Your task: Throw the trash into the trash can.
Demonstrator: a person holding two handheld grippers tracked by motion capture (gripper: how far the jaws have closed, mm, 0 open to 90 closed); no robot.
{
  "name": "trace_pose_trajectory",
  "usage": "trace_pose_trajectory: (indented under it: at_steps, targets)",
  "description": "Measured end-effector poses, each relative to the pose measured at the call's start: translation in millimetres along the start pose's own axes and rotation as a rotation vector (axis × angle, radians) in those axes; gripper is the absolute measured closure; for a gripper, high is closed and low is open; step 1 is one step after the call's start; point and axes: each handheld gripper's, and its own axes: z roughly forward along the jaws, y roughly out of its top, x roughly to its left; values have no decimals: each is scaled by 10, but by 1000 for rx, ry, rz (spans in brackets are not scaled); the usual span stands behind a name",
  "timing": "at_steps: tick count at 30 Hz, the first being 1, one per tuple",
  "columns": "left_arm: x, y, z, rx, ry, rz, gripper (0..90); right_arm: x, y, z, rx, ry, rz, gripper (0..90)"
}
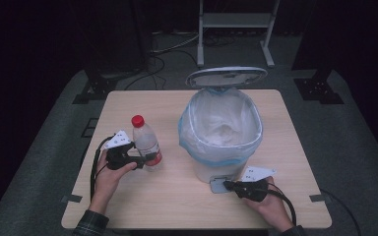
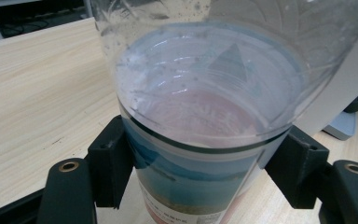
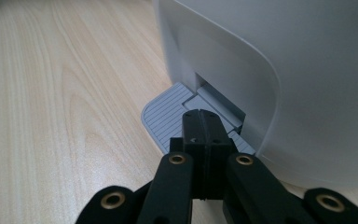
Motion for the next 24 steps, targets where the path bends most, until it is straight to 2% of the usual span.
trace_pose_trajectory:
  at_steps: [6,14,18,24]
  targets:
    - [-6,38,-43,-12,-15,6,299,-2,0,0,0,0,0,900]
    - [-40,126,-114,-52,-63,-1,299,0,0,0,0,-1,1,900]
    - [-56,179,-126,-53,-86,8,298,-2,0,1,0,1,3,900]
    - [-36,234,-169,-64,-96,11,298,-1,0,0,0,0,1,900]
